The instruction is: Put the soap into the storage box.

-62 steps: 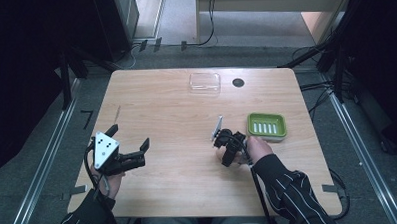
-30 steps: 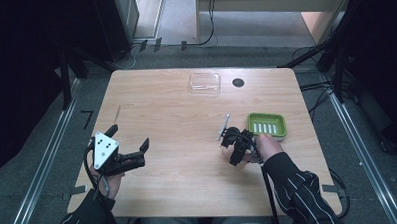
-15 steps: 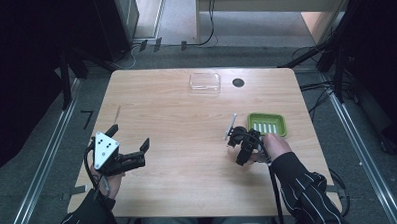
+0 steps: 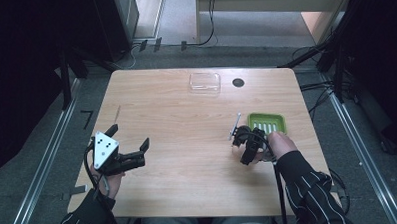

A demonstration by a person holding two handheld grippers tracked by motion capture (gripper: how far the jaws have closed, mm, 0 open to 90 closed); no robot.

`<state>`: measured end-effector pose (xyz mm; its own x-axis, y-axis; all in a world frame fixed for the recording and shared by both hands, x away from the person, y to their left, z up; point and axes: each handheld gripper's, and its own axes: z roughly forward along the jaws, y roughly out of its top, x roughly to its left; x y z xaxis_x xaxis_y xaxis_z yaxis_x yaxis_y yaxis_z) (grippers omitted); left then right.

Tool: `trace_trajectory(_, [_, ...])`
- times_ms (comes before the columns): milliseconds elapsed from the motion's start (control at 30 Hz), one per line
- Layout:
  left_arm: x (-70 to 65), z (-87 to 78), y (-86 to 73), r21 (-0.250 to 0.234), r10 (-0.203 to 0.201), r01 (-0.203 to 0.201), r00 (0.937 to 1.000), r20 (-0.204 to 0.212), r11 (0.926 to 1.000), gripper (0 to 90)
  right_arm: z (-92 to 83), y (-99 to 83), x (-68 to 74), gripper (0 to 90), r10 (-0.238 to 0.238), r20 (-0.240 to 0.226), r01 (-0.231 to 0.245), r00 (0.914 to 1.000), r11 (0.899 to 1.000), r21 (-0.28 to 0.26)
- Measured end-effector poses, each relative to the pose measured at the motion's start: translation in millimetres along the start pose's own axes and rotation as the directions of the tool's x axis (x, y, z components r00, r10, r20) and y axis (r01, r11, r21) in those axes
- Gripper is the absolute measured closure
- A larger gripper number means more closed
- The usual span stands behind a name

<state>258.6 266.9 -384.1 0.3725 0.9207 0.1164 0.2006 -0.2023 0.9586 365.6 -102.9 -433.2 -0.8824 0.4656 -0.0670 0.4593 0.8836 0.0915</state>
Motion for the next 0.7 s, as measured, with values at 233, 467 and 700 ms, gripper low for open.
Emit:
trace_trajectory(233, [0.2,-0.3,0.0,0.000,0.000,0.000,1.0000,-0.002,1.0000,0.0,2.3,-3.5,-2.6,33.9,0.003,-0.005,-0.003,1.0000,1.000,0.012])
trace_trajectory(467, [-0.4,0.3,0.3,0.000,0.004,-0.004,1.0000,-0.001,1.0000,0.0,-0.7,-7.6,-4.9,34.0,-0.014,0.003,0.014,0.9999,1.000,0.006])
trace_trajectory(700, [-0.5,0.3,0.4,0.001,0.005,-0.005,1.0000,-0.003,1.0000,0.0,-5.7,-15.0,-10.5,34.0,-0.015,0.011,0.015,0.9998,1.000,-0.004])
